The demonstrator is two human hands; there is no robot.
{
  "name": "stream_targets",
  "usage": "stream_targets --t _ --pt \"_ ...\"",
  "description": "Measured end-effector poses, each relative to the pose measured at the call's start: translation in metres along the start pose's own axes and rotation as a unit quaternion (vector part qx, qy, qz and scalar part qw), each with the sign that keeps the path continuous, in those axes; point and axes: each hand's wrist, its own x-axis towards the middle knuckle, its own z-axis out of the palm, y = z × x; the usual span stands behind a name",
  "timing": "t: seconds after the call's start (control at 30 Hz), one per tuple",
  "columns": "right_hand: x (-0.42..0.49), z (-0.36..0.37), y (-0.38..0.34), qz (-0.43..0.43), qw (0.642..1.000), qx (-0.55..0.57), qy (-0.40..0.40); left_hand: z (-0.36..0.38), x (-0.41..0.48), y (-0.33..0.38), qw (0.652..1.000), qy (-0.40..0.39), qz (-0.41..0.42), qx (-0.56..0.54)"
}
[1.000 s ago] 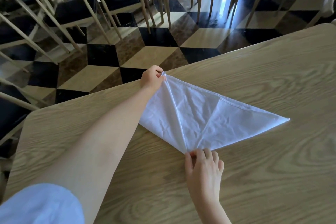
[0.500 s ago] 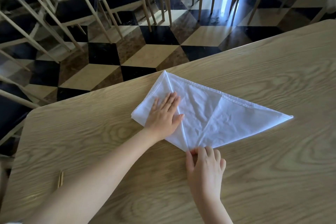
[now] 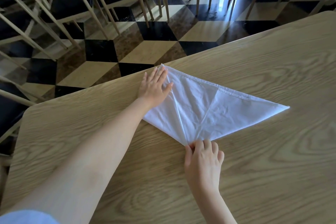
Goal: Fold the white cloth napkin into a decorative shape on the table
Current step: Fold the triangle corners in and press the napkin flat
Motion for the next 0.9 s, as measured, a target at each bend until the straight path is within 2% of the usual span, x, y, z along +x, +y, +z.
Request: stream_targets --t 0.17,0.27,0.37,0.43,0.5,0.6,0.9 --pt "-0.001 -0.006 -0.004 0.035 0.999 0.0 -0.033 0.0 0.0 0.002 1.0 0.006 0.001 0.005" --pt "-0.006 -0.018 -0.003 0.043 0.999 0.009 -0.004 -0.005 -0.011 0.005 0.999 0.04 0.03 0.0" --pt "0.0 -0.024 -0.01 -0.044 0.997 0.045 0.043 -0.006 -0.043 0.016 0.987 0.101 0.116 -0.051" --pt "0.012 -0.013 -0.021 -0.147 0.989 0.034 -0.003 -0.001 -0.063 0.018 0.979 0.071 0.178 -0.07" --pt "0.018 0.005 -0.029 -0.193 0.978 -0.005 -0.075 0.007 -0.072 0.014 0.975 0.032 0.211 -0.055" --pt "0.018 0.025 -0.023 -0.192 0.972 -0.032 -0.131 0.013 -0.071 0.01 0.982 -0.001 0.188 -0.019" --pt "-0.001 0.016 -0.007 -0.193 0.972 -0.044 -0.131 0.008 -0.047 0.01 0.996 -0.021 0.08 -0.028"
